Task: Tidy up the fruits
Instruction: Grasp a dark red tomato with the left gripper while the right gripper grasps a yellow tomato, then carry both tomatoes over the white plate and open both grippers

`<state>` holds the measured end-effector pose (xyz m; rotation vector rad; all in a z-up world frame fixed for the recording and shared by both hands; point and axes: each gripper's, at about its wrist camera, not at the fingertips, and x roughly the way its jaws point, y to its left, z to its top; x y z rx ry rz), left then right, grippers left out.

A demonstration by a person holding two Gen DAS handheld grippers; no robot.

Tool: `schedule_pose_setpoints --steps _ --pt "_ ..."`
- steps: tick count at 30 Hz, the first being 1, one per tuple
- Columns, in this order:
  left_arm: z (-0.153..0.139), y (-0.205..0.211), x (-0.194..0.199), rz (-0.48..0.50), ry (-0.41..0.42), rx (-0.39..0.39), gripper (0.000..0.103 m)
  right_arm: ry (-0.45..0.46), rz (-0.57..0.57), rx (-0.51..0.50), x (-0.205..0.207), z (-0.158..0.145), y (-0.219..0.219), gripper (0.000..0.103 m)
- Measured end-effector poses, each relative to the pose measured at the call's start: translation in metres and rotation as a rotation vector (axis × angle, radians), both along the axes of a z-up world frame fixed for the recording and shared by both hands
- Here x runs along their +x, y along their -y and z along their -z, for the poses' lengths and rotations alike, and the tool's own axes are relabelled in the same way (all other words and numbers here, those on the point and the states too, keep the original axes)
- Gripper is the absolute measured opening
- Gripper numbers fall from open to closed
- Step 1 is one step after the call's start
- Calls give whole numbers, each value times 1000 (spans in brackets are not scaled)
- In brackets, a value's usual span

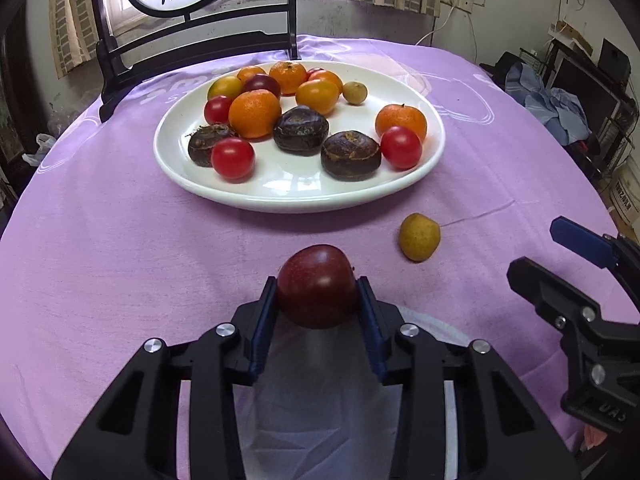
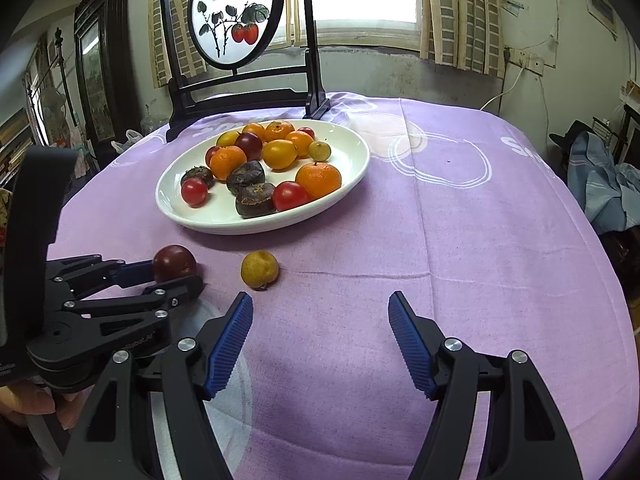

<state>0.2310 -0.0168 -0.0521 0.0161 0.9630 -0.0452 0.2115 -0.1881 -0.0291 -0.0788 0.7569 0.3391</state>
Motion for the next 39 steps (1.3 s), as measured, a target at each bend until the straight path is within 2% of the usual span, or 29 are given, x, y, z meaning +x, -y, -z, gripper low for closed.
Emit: schedule_pose_setpoints --steps 4,12,18,22,24,26,27,34,39 --pt "-5 -7 -13 -4 15 28 38 -9 -13 -34 1 6 -10 71" --pt "-9 -29 -24 -26 34 -11 38 -56 -67 -109 12 16 -40 71" --pt "-6 -43 -22 -47 21 -50 38 -55 -85 -165 29 22 -63 69" --pt "-2 -51 -19 -67 3 -67 38 -49 -88 -185 37 22 -73 60" --pt "0 -53 -18 -76 3 -66 38 -56 -96 -193 41 24 -77 51" --pt "0 -54 -18 -79 1 -69 38 -64 -108 -180 42 25 -79 31" --pt "1 -54 -18 -81 -1 -70 38 -62 -110 -180 42 25 -80 29" --pt "0 -53 -18 -95 -5 -61 38 5 -106 -155 23 12 -69 28" --pt "-15 -51 -22 -98 29 -56 38 38 -102 -122 11 -6 -52 28"
